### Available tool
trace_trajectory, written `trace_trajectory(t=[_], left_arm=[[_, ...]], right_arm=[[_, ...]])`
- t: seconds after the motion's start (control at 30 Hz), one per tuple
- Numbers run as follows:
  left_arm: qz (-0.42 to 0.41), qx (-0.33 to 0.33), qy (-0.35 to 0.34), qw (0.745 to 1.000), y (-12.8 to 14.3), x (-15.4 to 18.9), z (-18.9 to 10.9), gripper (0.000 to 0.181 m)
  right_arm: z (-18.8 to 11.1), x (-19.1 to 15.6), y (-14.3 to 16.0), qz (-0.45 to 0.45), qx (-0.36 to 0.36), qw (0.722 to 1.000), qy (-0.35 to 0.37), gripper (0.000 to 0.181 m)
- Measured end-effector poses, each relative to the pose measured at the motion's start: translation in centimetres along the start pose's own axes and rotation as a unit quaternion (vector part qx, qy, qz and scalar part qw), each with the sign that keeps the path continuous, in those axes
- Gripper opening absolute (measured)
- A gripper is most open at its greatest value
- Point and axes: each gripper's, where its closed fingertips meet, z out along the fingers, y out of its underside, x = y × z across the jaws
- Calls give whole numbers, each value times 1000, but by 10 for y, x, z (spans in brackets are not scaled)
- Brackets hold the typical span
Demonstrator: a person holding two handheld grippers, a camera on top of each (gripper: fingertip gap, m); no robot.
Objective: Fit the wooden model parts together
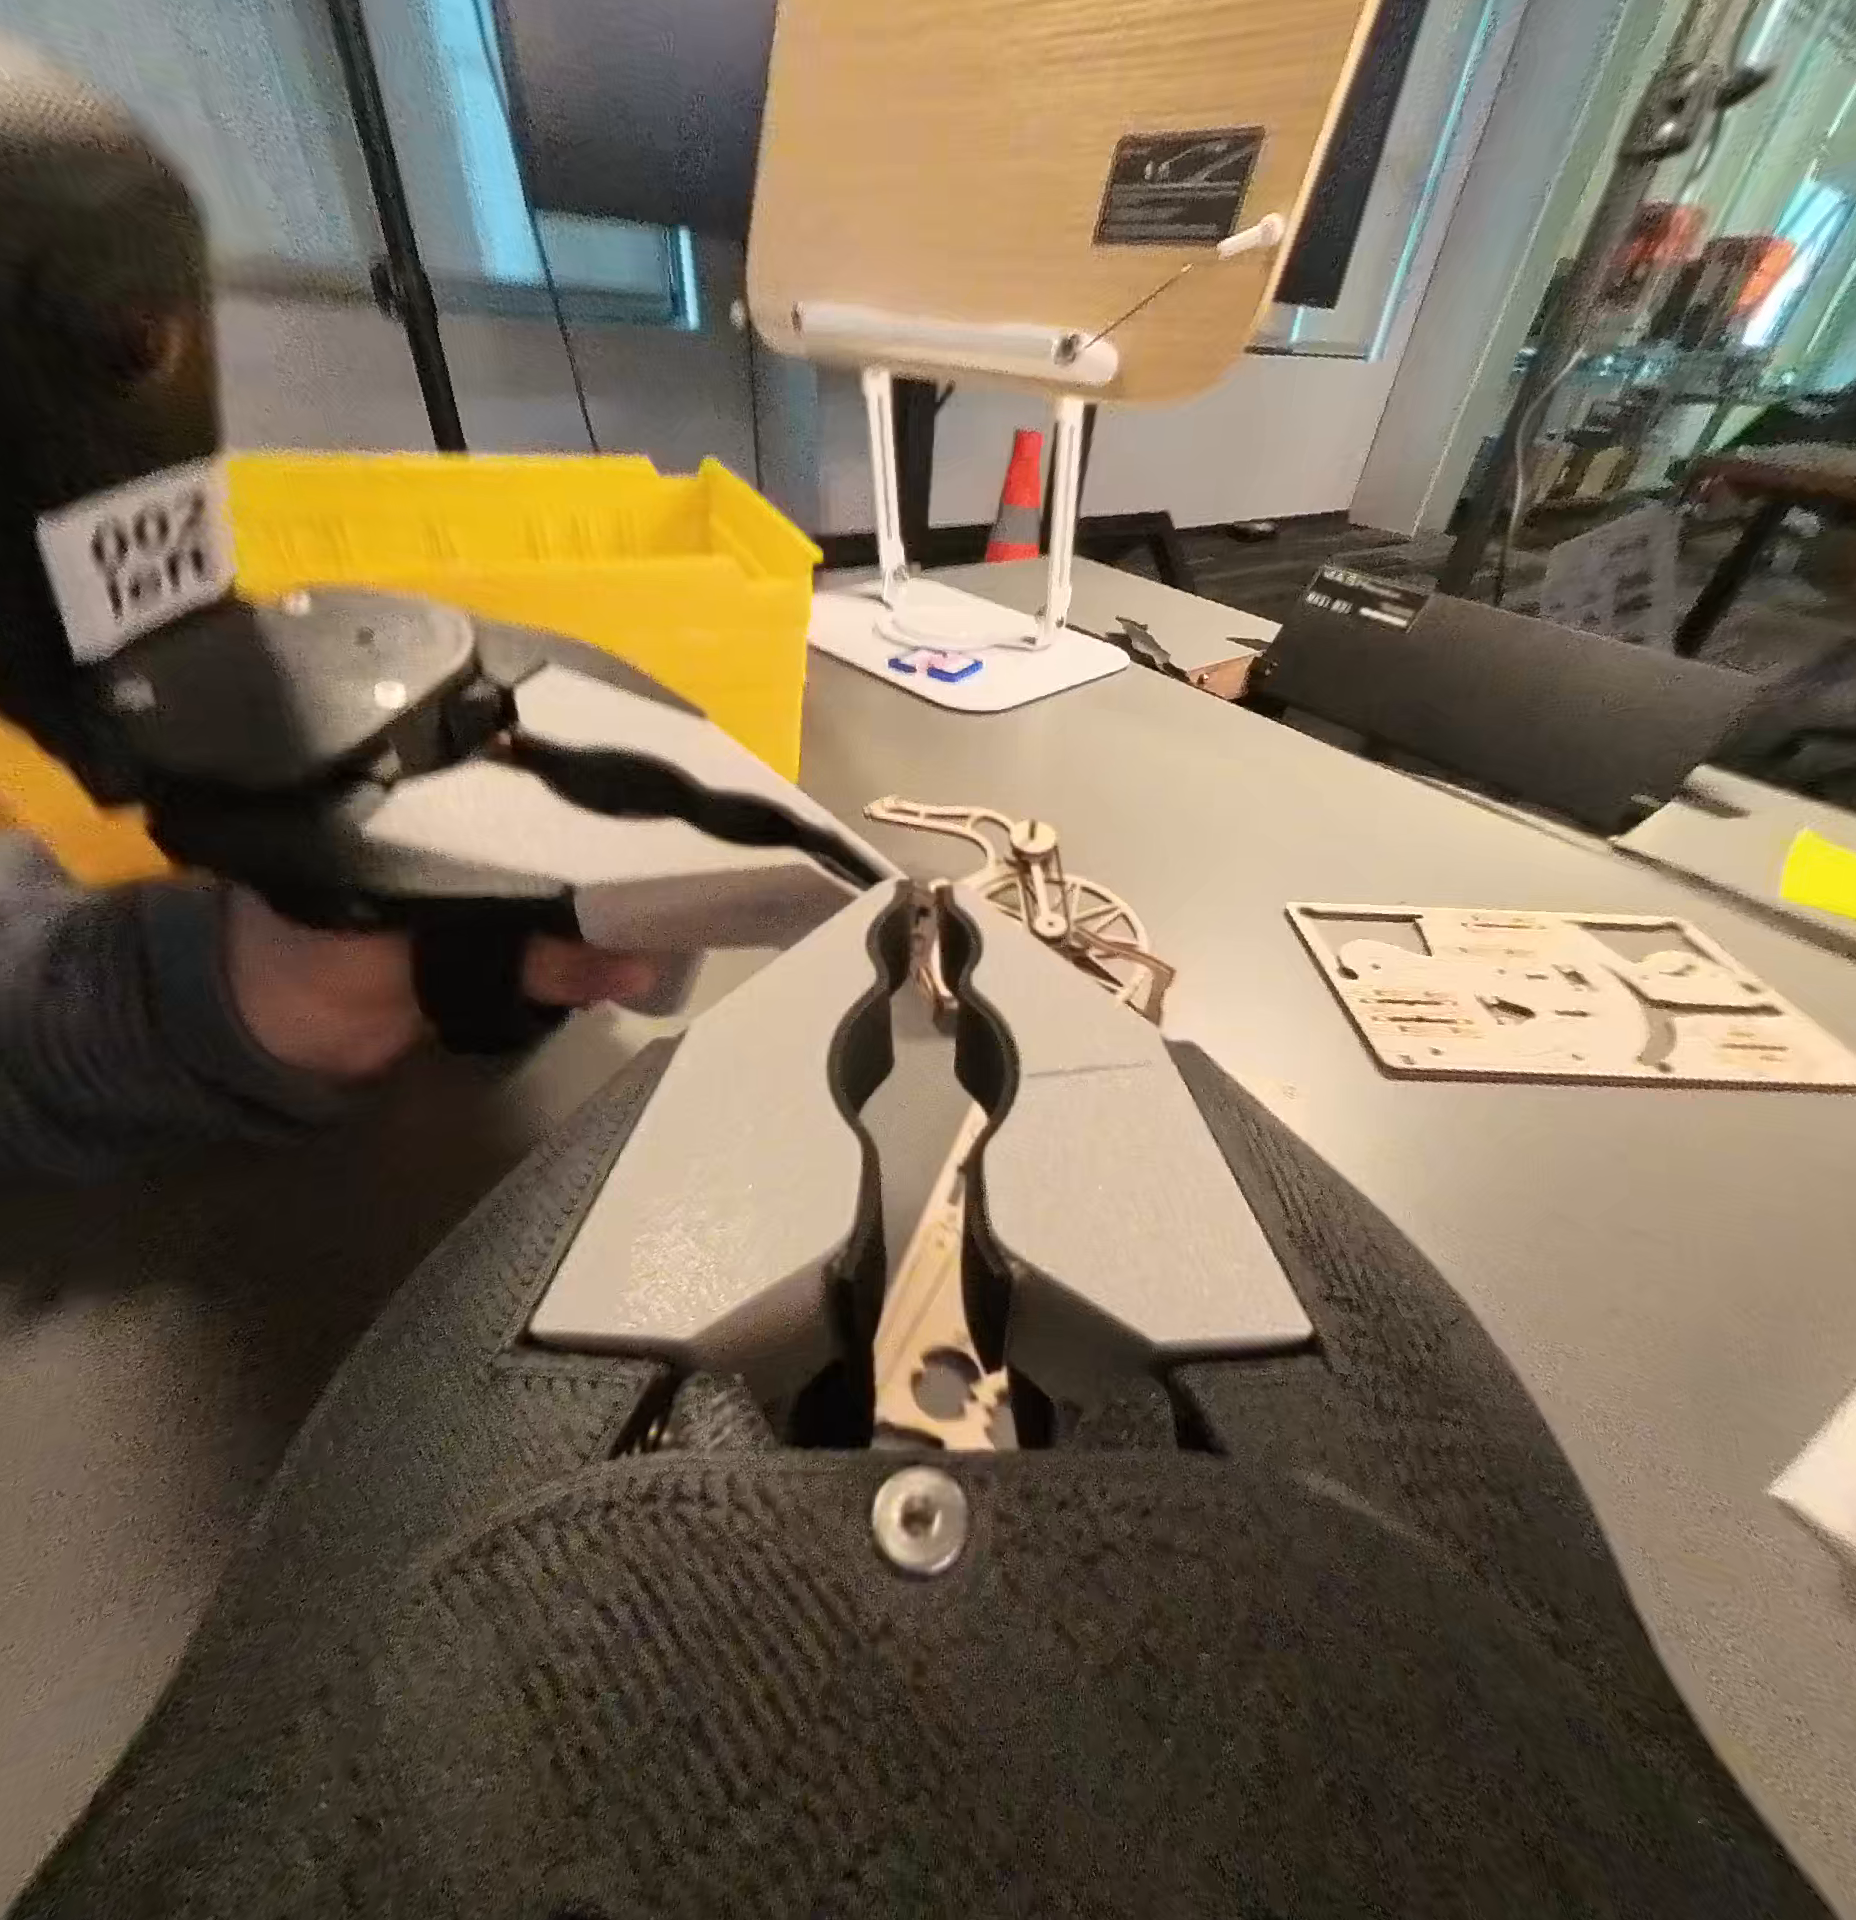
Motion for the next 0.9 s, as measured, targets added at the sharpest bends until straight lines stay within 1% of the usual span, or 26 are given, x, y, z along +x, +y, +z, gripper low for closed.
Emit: trace_trajectory(t=[0.07, 0.17, 0.4, 0.9], left_arm=[[20, 9, -27, 999, -4, -4, -1, 2], [31, 29, -43, 998, -11, -7, -4, 2], [66, 32, -50, 996, -14, -4, -5, 1], [108, 29, -49, 992, -14, 2, -5, 1]], right_arm=[[4, 0, -3, 28, 8, 1000, 3, 3], [10, -4, 2, 31, -1, 1000, 7, 2], [10, -3, 0, 93, 19, 995, -12, 1], [6, -3, -4, 146, 42, 987, -49, 0]])
